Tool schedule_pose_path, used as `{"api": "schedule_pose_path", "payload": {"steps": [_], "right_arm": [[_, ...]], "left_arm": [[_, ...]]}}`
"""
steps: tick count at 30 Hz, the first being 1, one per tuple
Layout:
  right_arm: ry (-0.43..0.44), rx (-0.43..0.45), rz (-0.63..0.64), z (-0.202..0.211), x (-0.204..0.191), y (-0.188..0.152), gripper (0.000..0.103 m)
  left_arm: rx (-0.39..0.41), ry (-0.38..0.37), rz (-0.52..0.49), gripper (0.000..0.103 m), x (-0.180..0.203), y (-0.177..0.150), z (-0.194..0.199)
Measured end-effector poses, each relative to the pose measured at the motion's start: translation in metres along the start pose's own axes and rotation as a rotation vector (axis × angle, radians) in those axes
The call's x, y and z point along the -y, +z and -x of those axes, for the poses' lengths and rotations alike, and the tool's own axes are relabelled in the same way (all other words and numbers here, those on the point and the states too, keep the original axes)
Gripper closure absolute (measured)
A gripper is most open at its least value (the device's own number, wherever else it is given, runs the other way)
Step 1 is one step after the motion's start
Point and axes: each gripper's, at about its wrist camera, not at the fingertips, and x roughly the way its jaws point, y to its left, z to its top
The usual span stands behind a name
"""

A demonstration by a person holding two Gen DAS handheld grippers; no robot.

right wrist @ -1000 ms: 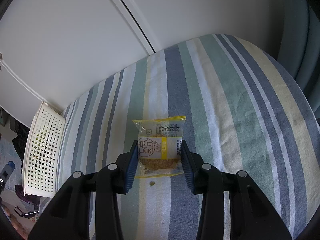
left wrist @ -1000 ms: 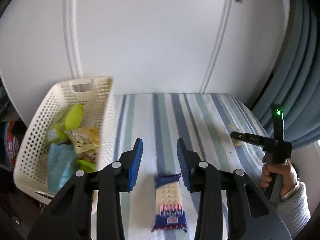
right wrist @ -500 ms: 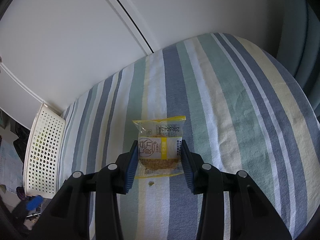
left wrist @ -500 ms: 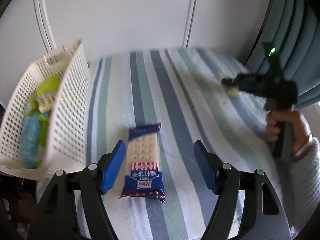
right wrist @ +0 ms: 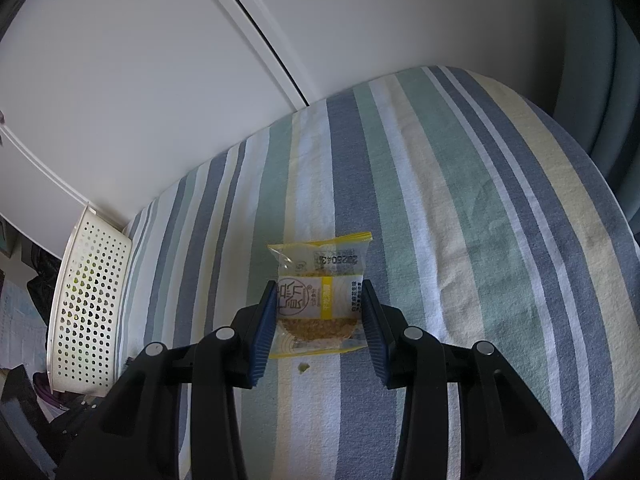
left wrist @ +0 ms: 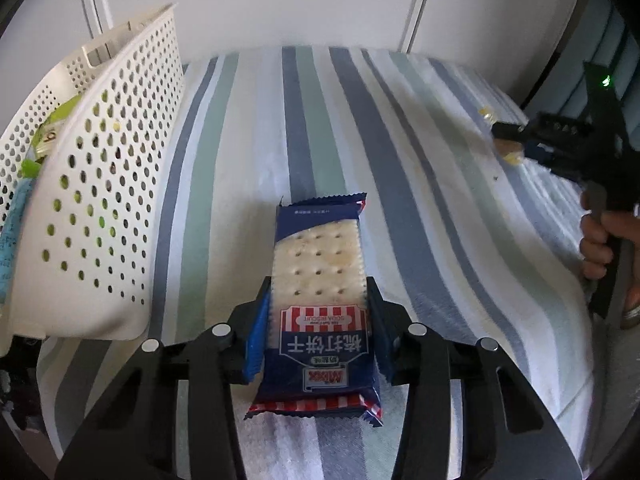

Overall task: Organize snacks
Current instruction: 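Carry the blue cracker pack into the basket with the left tool and release it, then lift the clear cookie bag with the right tool and release it into the basket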

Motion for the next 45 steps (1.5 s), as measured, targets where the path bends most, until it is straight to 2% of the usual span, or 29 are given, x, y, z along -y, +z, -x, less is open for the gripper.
{"api": "schedule_pose_path", "payload": {"steps": [16, 23, 26, 32, 33, 34, 35, 36, 37, 39, 45], "right_arm": [[-0.022, -0.024, 0.010, -0.005, -0.002, 0.002, 0.062], [-0.030, -0.030, 0.012, -0.007, -0.004, 0.001, 0.061], [-0.033, -0.038, 0.011, -0.011, -0.005, 0.001, 0.057], [-0.054, -0.053, 0.055, -0.015, -0.014, 0.001, 0.057], [-0.065, -0.058, 0.067, -0.017, -0.019, 0.001, 0.056], [-0.078, -0.062, 0.079, -0.019, -0.021, 0.000, 0.056], [-0.093, -0.063, 0.091, -0.020, -0.024, 0.000, 0.056], [-0.108, -0.065, 0.103, -0.021, -0.027, 0.000, 0.056], [-0.116, -0.067, 0.110, -0.022, -0.029, -0.001, 0.056], [-0.147, -0.073, 0.135, -0.025, -0.036, -0.001, 0.056], [-0.257, -0.089, 0.224, -0.033, -0.053, -0.004, 0.057]], "left_arm": [[0.247, -0.020, 0.001, 0.058, 0.000, 0.030, 0.097], [0.325, 0.013, 0.083, 0.058, -0.036, 0.039, 0.127], [0.353, 0.041, 0.140, 0.058, -0.060, 0.039, 0.136], [0.380, 0.139, 0.242, 0.057, -0.112, 0.032, 0.144], [0.380, 0.166, 0.257, 0.055, -0.120, 0.031, 0.143], [0.378, 0.201, 0.275, 0.038, -0.127, 0.030, 0.142], [0.377, 0.232, 0.291, 0.010, -0.134, 0.030, 0.141], [0.381, 0.260, 0.307, 0.003, -0.139, 0.029, 0.141], [0.407, 0.283, 0.324, 0.002, -0.144, 0.025, 0.143], [0.429, 0.272, 0.334, 0.002, -0.150, 0.020, 0.143], [0.435, 0.304, 0.371, 0.002, -0.154, 0.002, 0.137]]}}
